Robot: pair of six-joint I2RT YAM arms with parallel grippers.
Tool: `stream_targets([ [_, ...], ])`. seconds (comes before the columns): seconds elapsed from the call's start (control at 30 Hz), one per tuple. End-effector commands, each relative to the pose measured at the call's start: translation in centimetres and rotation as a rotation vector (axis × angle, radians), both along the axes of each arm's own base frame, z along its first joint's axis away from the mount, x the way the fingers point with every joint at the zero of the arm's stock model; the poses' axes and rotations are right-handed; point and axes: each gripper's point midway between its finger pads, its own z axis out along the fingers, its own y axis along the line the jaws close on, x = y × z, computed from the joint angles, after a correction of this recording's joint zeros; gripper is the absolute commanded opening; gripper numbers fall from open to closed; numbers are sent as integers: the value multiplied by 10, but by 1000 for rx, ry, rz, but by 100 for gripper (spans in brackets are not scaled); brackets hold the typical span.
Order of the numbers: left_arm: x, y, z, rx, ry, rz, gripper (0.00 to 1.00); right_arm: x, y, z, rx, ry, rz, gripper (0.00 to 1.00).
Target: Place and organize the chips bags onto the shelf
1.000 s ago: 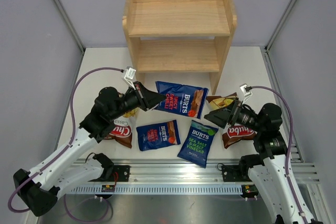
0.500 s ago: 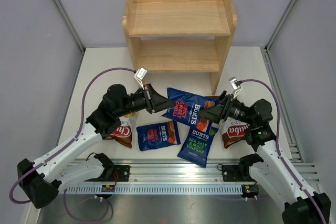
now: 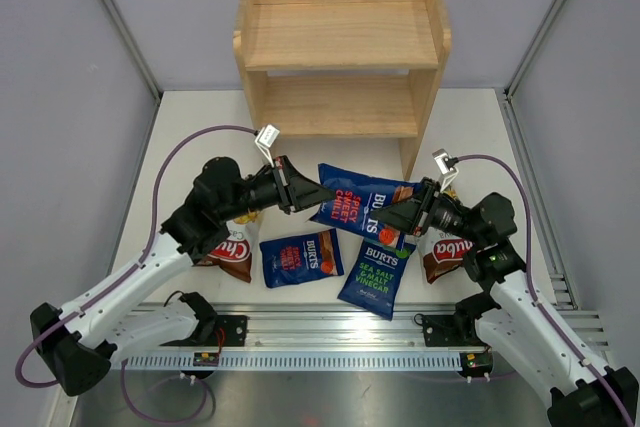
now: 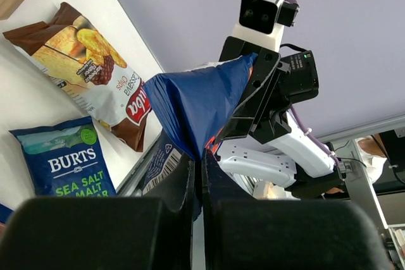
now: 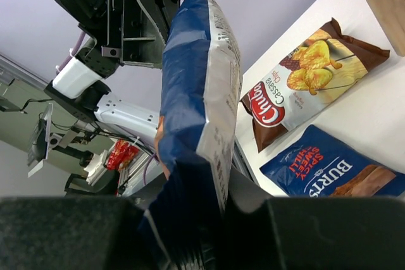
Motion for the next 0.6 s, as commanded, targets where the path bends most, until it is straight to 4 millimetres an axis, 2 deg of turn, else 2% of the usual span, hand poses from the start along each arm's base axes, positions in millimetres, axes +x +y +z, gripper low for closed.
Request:
stream_targets([
  [0.0,-1,6,40,-33,-123,15,0,2,-1,21,27,-55,-31,19],
  [0.07,5,11,32,33,-134,56,0,1,-2,25,36,-59,-33,15],
  [0.1,6,14,39,43,-155,74,3,2,-2,26,40,-56,-34,14],
  [0.17,17,26,32,119,-173,151,11,1,-3,30,50,-53,-38,13],
  [0.2,19,32,25,170,-179,174,34,1,-2,31,53,-51,-37,13],
  [0.23,27,43,35,190,-203,253,49,2,-3,32,56,-40,-42,11],
  [0.3,34,59,39,244,-219,333,60,2,-3,35,59,-25,-47,11],
  [0.37,43,89,46,321,-237,477,79,5,-4,39,62,-10,-63,10],
  [0.4,43,103,40,379,-231,517,82,6,-4,38,58,10,-65,10],
  [0.43,45,122,53,385,-251,605,87,9,-4,40,60,20,-78,10],
  [0.53,46,160,48,485,-252,745,97,16,-6,52,76,47,-117,10],
  [0.57,43,170,48,502,-255,771,99,19,-6,63,87,42,-127,10],
])
